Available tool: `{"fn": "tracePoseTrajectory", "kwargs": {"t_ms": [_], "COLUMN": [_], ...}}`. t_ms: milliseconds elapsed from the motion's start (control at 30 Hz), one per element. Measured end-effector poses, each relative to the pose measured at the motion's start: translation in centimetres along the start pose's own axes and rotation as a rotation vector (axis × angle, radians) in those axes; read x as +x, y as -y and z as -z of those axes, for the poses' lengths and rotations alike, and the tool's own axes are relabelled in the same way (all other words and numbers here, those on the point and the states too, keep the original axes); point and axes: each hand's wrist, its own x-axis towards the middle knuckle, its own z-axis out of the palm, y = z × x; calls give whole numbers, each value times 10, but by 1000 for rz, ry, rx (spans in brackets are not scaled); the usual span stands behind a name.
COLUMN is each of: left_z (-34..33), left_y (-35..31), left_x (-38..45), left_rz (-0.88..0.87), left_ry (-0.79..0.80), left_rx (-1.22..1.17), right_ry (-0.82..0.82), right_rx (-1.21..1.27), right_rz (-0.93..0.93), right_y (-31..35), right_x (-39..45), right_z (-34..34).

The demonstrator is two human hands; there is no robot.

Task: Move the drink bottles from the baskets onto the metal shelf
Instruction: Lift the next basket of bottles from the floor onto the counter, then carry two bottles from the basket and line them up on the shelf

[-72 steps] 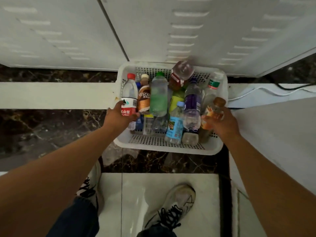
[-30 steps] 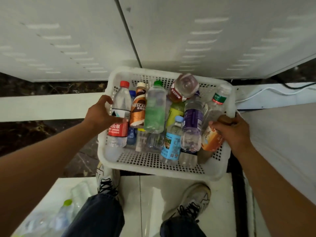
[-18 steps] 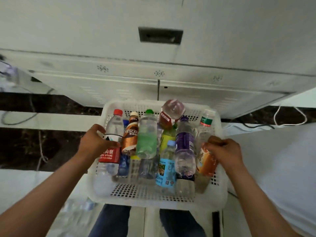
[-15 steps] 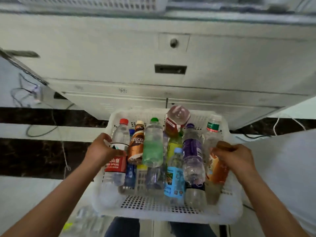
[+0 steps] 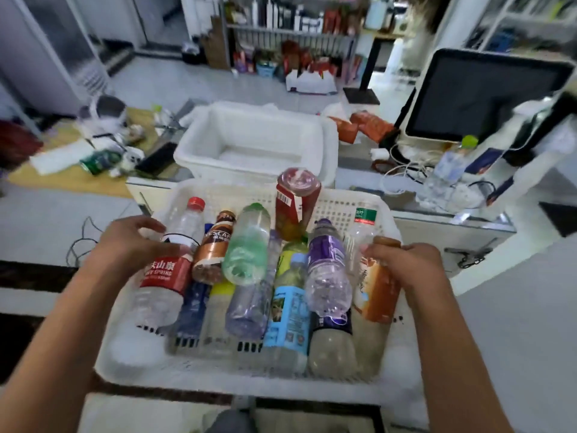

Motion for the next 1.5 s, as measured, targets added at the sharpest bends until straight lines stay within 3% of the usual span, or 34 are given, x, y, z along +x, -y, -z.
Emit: {"fn": "tracePoseTrajectory", "kwargs": {"t_ms": [300,500,667,1100,1333,1500], "left_z": [88,107,103,81,67,53], "left_y": [-65,-104,-130,-231,-262,-260], "left_x": [45,101,148,278,345,386], "left_rz": [-189,-234,-242,-210,-195,-138], "left_ry": [2,8,-12,-47,28,91], "left_rx": [-91,-75,-65,-2,89,34], "right_ry": [-74,-108,-91,171,134,59], "right_rx": [16,7,32,140,162,116], "right_rz": [168,150,170,188,80,49], "right_y": [120,156,188,292,295,312], "right_x": [-38,-12,40,218,293,298], "right_z": [-21,-51,-73,-120,-154,-169]}}
